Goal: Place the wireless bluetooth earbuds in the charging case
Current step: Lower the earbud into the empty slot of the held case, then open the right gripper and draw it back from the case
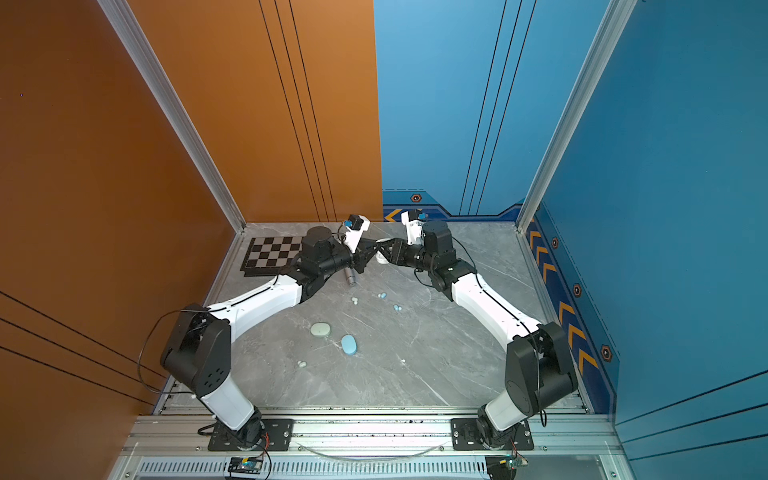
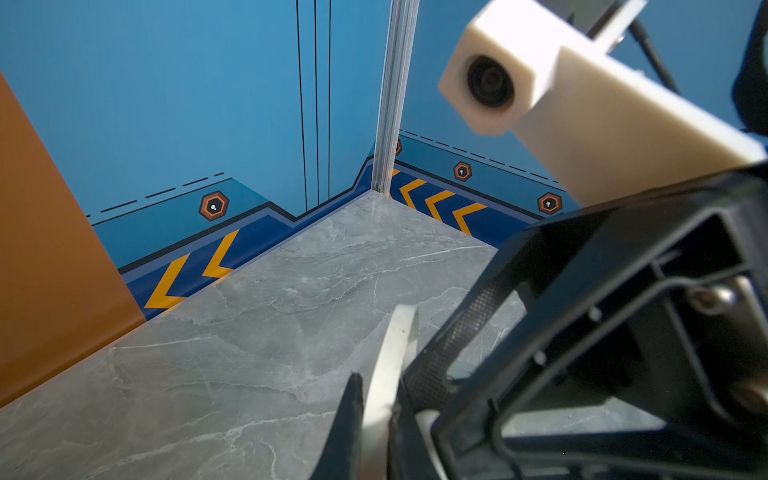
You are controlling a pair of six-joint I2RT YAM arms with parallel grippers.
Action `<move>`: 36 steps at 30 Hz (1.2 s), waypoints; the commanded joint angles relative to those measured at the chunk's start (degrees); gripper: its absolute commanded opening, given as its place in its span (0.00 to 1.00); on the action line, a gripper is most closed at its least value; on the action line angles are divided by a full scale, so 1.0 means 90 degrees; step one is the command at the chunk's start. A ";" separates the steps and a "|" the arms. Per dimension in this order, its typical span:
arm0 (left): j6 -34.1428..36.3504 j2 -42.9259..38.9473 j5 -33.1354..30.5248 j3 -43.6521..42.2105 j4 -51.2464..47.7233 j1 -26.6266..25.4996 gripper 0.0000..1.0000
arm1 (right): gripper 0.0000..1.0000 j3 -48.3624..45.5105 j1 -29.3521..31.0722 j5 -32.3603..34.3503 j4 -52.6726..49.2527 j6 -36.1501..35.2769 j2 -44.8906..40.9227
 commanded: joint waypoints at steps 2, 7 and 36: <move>0.0301 -0.0327 -0.0010 -0.0003 0.0220 0.0040 0.00 | 0.35 0.0351 -0.0046 0.0219 -0.0468 -0.0323 -0.0359; 0.0558 -0.0359 -0.0061 -0.0025 0.0220 0.0122 0.00 | 0.36 0.0546 -0.0077 0.0256 -0.0539 -0.0361 -0.0447; 0.2346 -0.0332 -0.0465 0.0601 -0.0532 -0.0068 0.00 | 0.38 0.1317 0.0022 0.1918 -0.2694 -0.0523 -0.0356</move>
